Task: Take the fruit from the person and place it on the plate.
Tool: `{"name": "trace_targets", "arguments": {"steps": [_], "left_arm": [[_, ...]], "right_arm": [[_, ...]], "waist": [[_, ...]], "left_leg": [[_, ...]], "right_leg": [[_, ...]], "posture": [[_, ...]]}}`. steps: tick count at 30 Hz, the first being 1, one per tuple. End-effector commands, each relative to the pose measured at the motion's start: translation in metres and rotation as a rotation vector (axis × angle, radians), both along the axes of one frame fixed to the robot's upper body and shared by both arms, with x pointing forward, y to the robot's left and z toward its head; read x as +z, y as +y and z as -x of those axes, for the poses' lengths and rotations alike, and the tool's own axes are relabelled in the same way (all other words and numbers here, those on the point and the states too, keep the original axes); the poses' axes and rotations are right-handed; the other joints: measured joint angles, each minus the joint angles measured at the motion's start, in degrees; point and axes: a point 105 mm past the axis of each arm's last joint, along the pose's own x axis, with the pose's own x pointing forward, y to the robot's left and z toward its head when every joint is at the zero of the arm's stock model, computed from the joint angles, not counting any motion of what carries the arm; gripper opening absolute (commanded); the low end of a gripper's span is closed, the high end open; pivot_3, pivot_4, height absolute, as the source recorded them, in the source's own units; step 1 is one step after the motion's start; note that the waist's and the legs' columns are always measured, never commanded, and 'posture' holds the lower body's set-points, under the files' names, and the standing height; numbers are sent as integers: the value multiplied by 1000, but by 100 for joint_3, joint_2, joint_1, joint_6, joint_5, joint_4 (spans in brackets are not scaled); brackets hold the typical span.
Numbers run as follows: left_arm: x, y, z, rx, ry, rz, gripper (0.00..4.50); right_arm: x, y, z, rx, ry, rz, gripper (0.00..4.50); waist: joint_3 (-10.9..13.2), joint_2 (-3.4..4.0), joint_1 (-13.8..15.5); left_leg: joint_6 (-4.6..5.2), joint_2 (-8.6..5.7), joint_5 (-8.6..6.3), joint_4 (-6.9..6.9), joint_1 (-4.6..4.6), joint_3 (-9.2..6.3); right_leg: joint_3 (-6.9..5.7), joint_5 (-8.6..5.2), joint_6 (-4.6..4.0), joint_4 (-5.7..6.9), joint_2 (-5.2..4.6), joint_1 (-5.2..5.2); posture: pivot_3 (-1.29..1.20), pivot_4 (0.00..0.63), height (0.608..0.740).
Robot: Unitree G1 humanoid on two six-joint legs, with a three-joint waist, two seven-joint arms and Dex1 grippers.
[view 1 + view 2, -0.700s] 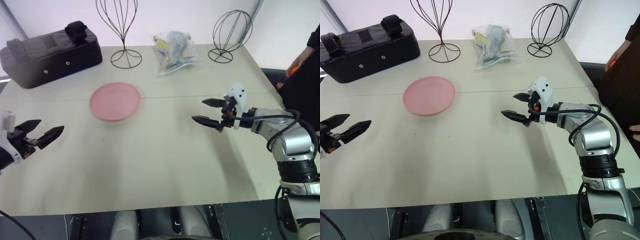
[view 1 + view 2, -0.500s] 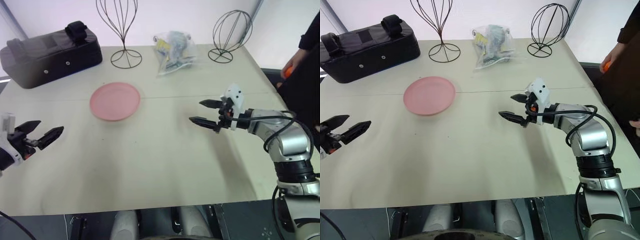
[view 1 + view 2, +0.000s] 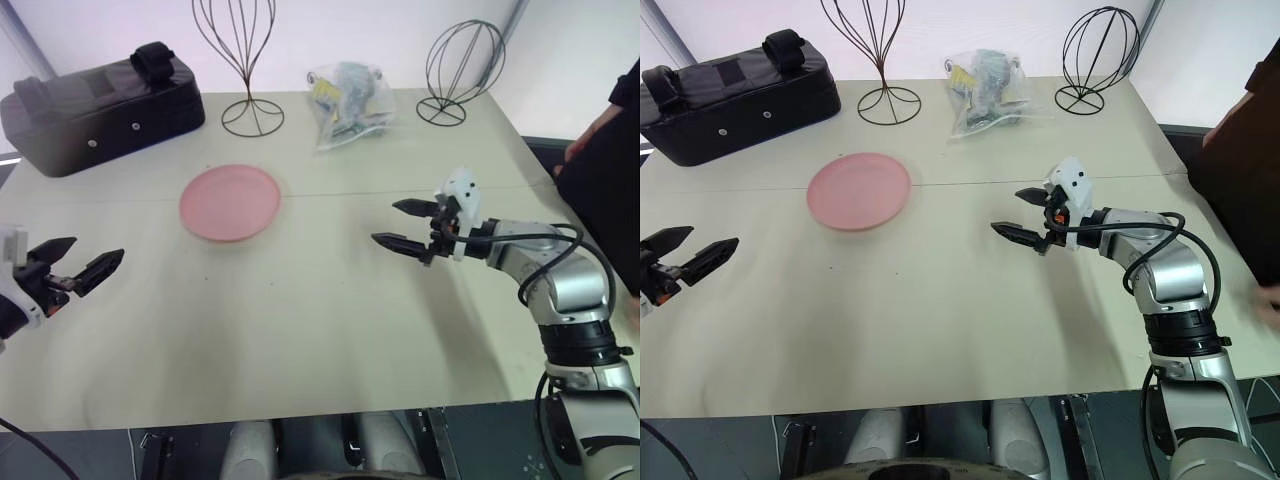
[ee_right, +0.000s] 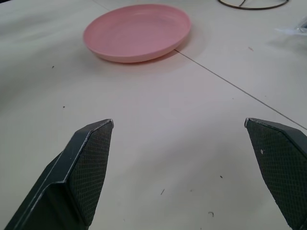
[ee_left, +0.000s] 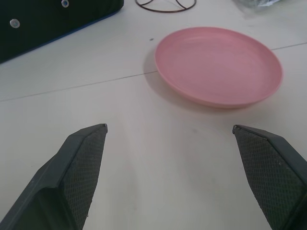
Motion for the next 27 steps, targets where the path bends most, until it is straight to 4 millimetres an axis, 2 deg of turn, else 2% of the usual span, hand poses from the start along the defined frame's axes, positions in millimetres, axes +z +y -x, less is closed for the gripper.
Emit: {"name": "trace_targets", "arguments": {"steps": [1, 27], "left_arm": [[11, -3, 1, -4, -43, -27, 4385], [19, -2, -2, -2, -70, -46, 4385]], "right_arm": [[15, 2, -1, 8, -60, -18, 4486], [18, 3, -7, -12, -71, -22, 4486]], "waist": [[0, 0, -1], [0, 0, -1]], "left_leg": [[0, 0, 0, 0, 0, 0], [0, 0, 0, 0, 0, 0]], "right_leg": [[0, 0, 0, 0, 0, 0], [0, 1, 1, 0, 0, 0]], "posture": [[0, 150, 740], [0, 150, 740]]}}
